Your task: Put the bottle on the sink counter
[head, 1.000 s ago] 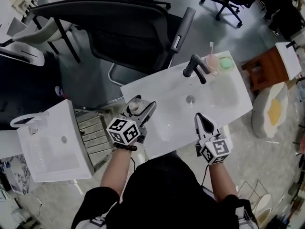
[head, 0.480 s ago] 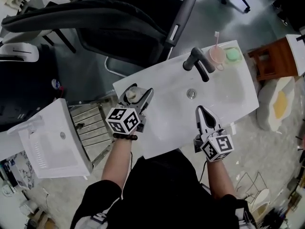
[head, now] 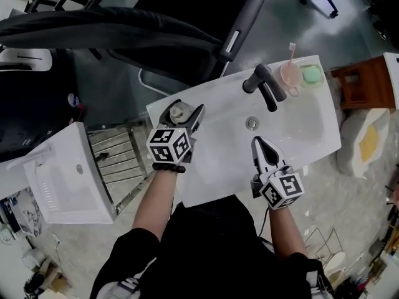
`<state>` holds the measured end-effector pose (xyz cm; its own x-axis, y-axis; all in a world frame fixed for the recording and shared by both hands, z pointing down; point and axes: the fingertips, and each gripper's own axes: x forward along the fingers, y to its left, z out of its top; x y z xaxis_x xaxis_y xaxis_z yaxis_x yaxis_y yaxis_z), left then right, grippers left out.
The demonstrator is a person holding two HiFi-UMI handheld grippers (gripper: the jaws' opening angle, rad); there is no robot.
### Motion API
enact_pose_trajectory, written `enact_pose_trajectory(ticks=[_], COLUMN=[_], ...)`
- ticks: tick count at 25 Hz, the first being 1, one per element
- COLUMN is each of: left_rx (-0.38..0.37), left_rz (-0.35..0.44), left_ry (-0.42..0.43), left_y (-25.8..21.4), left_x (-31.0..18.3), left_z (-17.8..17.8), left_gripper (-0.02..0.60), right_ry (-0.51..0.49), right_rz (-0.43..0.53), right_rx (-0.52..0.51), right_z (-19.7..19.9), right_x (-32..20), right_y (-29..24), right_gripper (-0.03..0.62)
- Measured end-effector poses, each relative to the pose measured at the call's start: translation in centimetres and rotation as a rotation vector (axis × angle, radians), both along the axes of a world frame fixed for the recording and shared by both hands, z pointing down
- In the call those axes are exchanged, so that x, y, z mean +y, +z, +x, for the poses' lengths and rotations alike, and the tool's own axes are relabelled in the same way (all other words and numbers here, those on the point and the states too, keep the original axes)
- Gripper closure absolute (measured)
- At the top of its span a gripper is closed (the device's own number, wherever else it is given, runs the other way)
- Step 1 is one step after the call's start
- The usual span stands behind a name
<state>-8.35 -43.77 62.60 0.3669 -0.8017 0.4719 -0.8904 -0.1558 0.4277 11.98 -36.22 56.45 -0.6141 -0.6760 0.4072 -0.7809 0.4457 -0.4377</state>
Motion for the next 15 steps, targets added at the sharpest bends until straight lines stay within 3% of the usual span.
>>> enact_pose_trajectory(ticks=[4,9,15], left_rx=[-0.051,-0.19,-0.241], left_rz=[-0.007,0.003,0.018], left_ry=[-0.017,-0.039,-0.121], left_y=[0.6,1.1,1.1], left_x=[-0.5,-0.9,-1.5], left_z=[0.0,-0.6,-1.2], left_gripper=[0.224,0.225,0.224], right_ry=[-0.017,-0.033,-0.05], right_rz=[-0.019,-0.024,-0.044], right_rx=[-0.003,-0.001,0.017], right_z=[-0.2,-0.7,-0.8], right_x=[0.0,-0.3,-0.3], right_y=[0.6,0.7,1.4], right_gripper=[0.563,0.563,0.563])
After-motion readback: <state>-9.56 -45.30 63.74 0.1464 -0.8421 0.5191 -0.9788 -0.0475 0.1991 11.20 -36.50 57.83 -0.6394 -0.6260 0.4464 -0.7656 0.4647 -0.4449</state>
